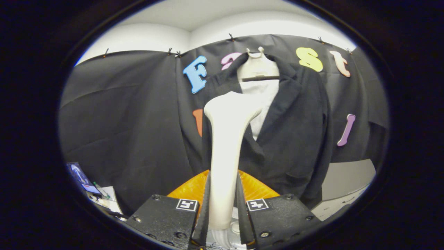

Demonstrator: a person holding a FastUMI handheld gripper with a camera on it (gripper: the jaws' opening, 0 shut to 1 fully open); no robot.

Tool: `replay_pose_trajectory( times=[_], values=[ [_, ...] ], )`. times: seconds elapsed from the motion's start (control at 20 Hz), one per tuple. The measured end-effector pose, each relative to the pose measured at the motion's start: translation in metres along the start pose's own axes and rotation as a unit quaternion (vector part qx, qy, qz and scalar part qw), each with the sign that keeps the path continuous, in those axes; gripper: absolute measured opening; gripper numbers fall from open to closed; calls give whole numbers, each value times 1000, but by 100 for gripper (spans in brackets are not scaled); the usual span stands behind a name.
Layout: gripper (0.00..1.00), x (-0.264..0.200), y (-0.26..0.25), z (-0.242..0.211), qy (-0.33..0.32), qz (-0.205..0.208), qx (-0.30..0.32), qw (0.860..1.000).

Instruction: Iron the clothes twice with a garment steamer, once on the left side and once on the right side.

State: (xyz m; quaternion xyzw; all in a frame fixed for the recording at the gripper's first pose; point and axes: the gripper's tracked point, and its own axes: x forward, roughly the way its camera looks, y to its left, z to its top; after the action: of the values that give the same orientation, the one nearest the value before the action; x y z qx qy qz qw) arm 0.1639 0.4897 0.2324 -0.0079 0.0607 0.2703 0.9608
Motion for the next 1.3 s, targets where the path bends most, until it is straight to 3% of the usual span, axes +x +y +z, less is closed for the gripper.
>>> replay_pose_trajectory(
  times=[0.25, 0.55, 1.3],
  values=[
    [38, 34, 32, 26, -11, 15, -12, 1000],
    [38, 64, 36, 29, -1, 5, -15, 1000],
    [38, 75, 7, -60, 88, -1, -2, 996]
  ],
)
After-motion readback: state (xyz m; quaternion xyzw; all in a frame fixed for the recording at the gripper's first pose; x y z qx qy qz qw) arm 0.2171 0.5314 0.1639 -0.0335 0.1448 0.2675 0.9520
